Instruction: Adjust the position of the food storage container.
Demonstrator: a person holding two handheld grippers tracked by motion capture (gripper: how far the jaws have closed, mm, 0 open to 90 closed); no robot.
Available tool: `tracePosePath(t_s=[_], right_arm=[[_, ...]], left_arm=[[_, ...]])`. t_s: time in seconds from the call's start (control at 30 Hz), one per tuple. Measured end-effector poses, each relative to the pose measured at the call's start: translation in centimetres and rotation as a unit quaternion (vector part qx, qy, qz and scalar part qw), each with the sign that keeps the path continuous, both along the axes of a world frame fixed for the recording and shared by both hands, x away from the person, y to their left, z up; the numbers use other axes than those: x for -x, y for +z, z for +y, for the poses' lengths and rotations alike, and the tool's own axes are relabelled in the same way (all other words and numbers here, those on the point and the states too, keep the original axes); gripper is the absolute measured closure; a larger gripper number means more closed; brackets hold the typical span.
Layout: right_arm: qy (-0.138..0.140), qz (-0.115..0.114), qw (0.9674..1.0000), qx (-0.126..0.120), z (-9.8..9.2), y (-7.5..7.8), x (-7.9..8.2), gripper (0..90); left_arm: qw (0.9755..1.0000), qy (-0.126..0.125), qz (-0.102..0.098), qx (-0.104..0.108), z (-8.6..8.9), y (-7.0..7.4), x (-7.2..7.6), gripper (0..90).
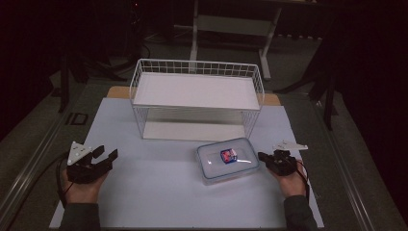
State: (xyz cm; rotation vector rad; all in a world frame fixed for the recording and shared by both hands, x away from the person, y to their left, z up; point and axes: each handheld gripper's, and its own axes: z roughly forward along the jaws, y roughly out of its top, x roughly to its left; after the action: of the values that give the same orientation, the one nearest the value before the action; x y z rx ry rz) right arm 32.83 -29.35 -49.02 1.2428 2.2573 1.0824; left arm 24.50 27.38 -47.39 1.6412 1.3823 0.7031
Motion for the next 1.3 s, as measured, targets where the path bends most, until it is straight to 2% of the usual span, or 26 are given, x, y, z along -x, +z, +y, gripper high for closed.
tracePosePath(t_s=[0.27, 0.53, 0.73, 0.87, 1.07, 1.3], right_arm=[[0.024, 0.008, 0.9996, -0.009, 1.1, 0.0, 0.4, 89.9], [0.059, 0.005, 0.9983, 0.003, 3.2, 0.0, 0.7, 89.9], [0.086, 0.005, 0.9962, 0.007, 5.1, 0.1, 1.0, 89.9], [0.102, 0.005, 0.9947, 0.009, 6.1, 0.1, 1.2, 89.9], [0.126, 0.003, 0.992, 0.015, 7.8, 0.2, 1.8, 89.9], [0.143, 0.004, 0.9896, 0.013, 9.0, 0.2, 2.1, 89.8]], left_arm=[[0.9997, -0.022, -0.003, 0.007, -0.8, 0.3, 0.0, 46.6], [0.9989, -0.038, 0.001, 0.028, -1.4, 0.2, 0.0, 46.6], [0.998, -0.057, 0.006, 0.028, -2.2, 0.2, -0.2, 46.6], [0.9963, -0.072, 0.011, 0.047, -2.9, 0.2, -0.3, 47.1], [0.9943, -0.097, 0.014, 0.041, -4.3, 0.2, -0.4, 47.1], [0.9934, -0.106, 0.017, 0.038, -4.8, 0.1, -0.6, 47.1]])
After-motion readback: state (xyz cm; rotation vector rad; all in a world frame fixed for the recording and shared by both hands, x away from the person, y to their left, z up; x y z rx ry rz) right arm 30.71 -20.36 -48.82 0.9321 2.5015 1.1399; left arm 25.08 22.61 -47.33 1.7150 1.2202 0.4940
